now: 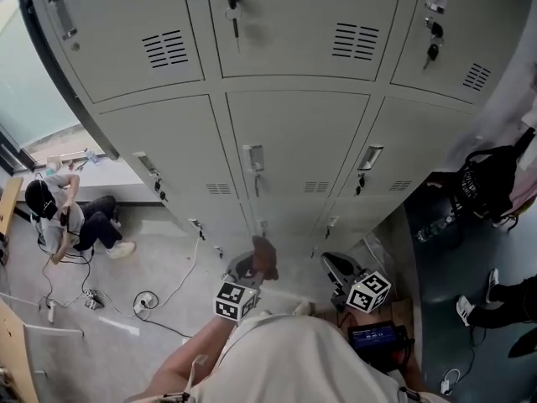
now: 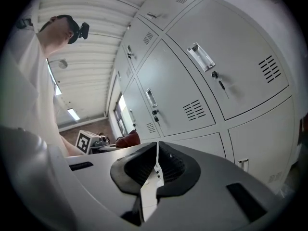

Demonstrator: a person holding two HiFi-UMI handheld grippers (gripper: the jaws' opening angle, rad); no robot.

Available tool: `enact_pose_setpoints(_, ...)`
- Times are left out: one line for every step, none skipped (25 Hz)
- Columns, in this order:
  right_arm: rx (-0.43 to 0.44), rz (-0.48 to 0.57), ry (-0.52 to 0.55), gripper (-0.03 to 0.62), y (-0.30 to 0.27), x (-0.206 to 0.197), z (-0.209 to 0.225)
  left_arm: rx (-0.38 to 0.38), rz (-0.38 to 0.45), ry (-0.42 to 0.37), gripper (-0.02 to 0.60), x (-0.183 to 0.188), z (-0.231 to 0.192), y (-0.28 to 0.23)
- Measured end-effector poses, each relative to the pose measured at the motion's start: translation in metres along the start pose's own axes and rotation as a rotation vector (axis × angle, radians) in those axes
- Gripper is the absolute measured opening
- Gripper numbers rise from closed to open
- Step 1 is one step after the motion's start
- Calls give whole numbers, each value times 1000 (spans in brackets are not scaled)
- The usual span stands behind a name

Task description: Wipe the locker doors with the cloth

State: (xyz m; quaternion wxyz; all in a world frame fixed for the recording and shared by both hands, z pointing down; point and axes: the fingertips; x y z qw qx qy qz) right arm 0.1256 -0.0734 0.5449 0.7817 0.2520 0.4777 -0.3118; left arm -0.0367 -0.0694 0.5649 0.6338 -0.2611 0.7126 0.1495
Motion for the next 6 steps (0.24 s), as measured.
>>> enact_pose_setpoints(-2, 0, 1, 23, 0, -2, -1, -1, 1, 1, 91, -1, -1, 1)
enact_pose_setpoints(-5, 3, 1, 23, -1, -3, -2, -5, 3, 0, 91, -2, -1, 2)
enact_pose_setpoints(-8, 8, 3, 23, -2, -4, -1, -9, 4, -2, 91, -3, -2, 1)
enact_pose_setpoints(-12, 14, 4, 23, -3, -5, 0, -15, 6, -5, 91, -4, -3, 0)
enact_pose_setpoints(-16, 20, 5, 23, -4, -6, 0, -20, 9, -9, 91, -4, -3, -1)
enact_pose_setpoints(-19, 26, 7, 23, -5, -6, 1, -26, 12, -12, 91, -4, -3, -2)
Point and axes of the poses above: the fingertips, and each gripper's own axes: y backward along the fingers, z to its right, x out of its top, and after that the axes turned 11 degrees about z, right-handed
